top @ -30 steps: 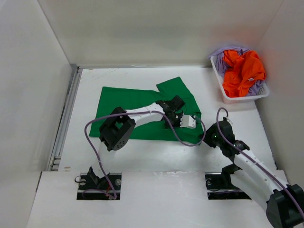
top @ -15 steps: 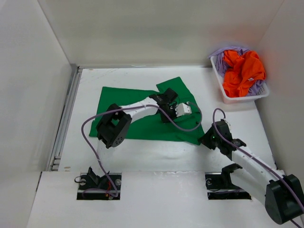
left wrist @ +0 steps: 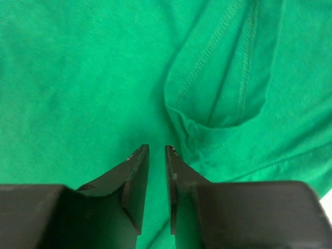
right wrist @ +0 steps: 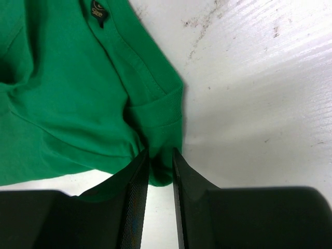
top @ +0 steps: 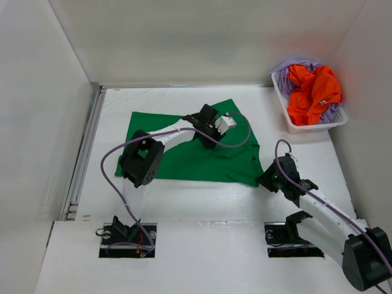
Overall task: Fold and stack the t-shirts
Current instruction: Fold the flattened tshirt in 1/3 of the way
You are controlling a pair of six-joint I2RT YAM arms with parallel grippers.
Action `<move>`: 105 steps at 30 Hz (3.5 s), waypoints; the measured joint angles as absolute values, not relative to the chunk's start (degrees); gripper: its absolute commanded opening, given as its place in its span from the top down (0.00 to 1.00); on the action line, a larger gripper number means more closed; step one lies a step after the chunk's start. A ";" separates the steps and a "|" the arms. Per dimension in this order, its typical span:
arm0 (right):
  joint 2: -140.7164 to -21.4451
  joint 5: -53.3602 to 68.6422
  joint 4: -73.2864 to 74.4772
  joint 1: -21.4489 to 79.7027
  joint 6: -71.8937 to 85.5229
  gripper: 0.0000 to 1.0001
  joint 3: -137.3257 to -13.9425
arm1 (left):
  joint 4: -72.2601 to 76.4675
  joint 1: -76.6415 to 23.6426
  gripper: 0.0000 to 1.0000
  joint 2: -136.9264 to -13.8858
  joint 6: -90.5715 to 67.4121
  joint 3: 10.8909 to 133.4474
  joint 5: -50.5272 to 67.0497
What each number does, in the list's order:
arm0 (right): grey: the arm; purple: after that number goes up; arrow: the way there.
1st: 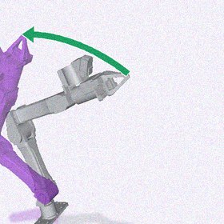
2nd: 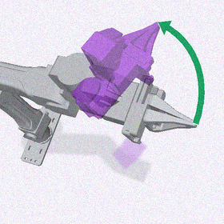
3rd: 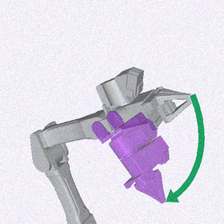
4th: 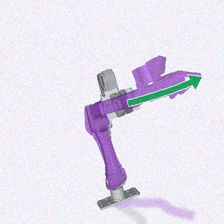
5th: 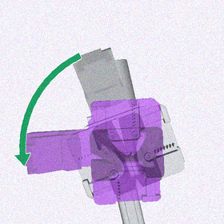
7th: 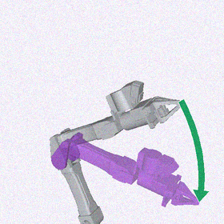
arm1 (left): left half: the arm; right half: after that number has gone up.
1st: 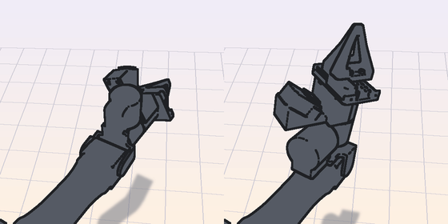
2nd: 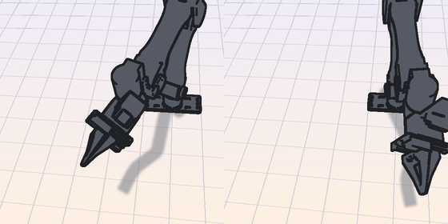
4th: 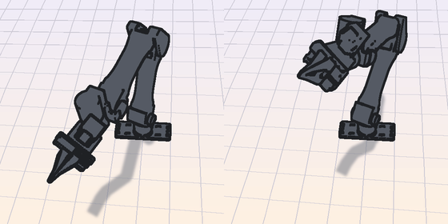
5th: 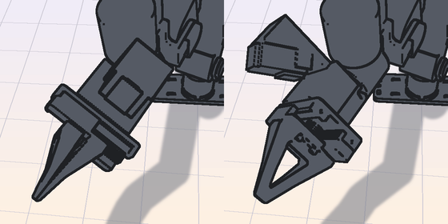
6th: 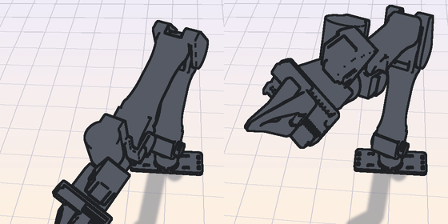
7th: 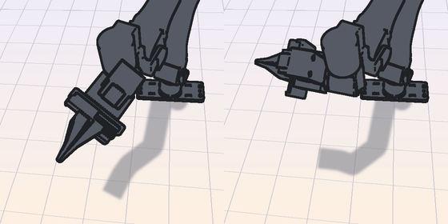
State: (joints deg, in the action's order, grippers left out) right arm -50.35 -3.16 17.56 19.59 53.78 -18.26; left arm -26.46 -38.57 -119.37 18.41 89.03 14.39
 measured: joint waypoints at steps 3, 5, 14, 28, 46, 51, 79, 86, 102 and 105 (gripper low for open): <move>-49.76 -3.64 17.63 19.59 53.74 0.70 -18.26 | -25.41 -38.65 0.78 -119.37 17.34 89.03 12.73; -49.74 -4.25 17.93 19.90 53.63 0.70 -18.31 | -25.02 -38.81 0.74 -119.37 17.28 89.03 12.19; -49.76 -5.34 19.05 20.73 52.75 0.69 -19.14 | -25.67 -42.35 0.63 -118.15 23.75 88.97 17.72; -49.06 -5.45 19.14 20.73 52.69 0.68 -19.14 | -27.81 -44.64 0.67 -118.08 32.18 88.97 16.97; -49.21 -5.45 19.16 20.73 52.71 0.68 -19.16 | -25.61 -41.63 0.92 -118.87 29.21 88.97 9.37; -49.23 -5.58 19.20 20.73 52.69 0.67 -19.16 | -25.43 -40.82 0.68 -119.63 26.55 88.97 6.57; -59.99 -7.16 25.50 27.27 47.70 0.71 -28.47 | -34.98 -24.88 0.47 -91.09 35.75 51.70 -3.31; -63.92 -2.35 22.20 25.85 47.57 1.00 -28.47 | -34.00 -23.46 0.49 -92.60 34.50 52.84 -4.71; -66.76 -2.52 20.82 17.98 43.66 0.97 -31.38 | -34.11 -23.88 0.51 -93.97 34.04 53.41 -5.61; -68.75 -2.50 20.05 17.37 43.13 0.93 -31.38 | -34.09 -24.12 0.51 -93.97 34.04 53.39 -5.87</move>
State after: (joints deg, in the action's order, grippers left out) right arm -68.75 -2.50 20.05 17.37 43.13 -31.38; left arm -34.09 -24.12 -93.97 34.04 53.39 -5.87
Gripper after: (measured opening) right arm 0.050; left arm 0.490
